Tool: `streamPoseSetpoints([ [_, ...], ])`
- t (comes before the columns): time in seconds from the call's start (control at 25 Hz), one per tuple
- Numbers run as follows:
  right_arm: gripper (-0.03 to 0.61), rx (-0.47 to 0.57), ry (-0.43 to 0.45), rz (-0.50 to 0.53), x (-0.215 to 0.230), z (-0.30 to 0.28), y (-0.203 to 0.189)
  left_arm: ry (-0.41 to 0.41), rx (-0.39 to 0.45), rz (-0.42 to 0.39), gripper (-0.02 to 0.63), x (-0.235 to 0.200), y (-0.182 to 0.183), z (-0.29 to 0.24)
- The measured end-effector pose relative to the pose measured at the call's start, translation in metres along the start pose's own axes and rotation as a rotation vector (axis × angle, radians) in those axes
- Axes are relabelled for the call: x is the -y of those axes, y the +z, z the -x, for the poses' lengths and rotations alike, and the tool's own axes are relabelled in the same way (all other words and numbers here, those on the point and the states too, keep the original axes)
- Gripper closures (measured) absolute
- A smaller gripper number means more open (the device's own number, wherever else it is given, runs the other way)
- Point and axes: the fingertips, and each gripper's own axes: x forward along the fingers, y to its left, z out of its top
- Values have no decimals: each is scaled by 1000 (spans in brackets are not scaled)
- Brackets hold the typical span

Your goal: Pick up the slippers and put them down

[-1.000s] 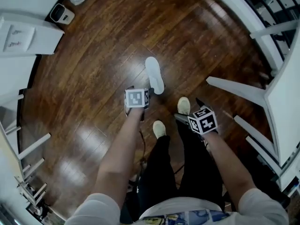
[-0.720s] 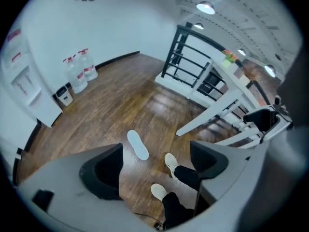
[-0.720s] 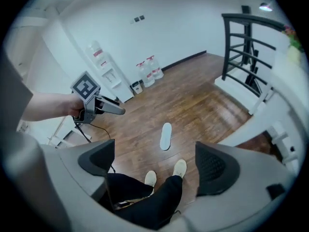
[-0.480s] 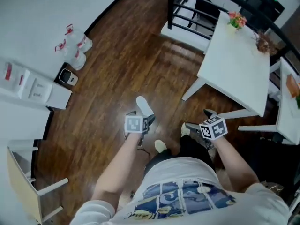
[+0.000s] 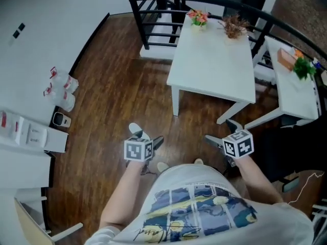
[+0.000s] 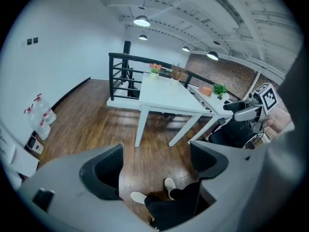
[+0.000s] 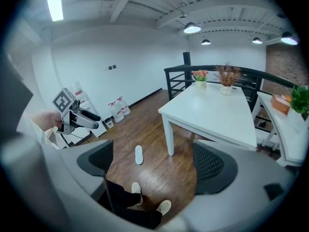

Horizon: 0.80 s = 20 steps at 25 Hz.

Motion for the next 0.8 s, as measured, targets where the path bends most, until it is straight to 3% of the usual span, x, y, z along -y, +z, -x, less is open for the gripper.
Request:
streamPoseSetpoints([
  [0.32, 54, 64, -85, -128, 123, 92, -59, -90, -69, -119, 184, 151, 29, -71],
  [0.6, 55, 92, -96, -169, 153, 97, -53, -124, -84, -155, 184, 177, 65, -93],
  [0.8, 55, 95, -55, -175, 195, 106, -80, -112, -82, -163, 184, 228, 67, -126],
])
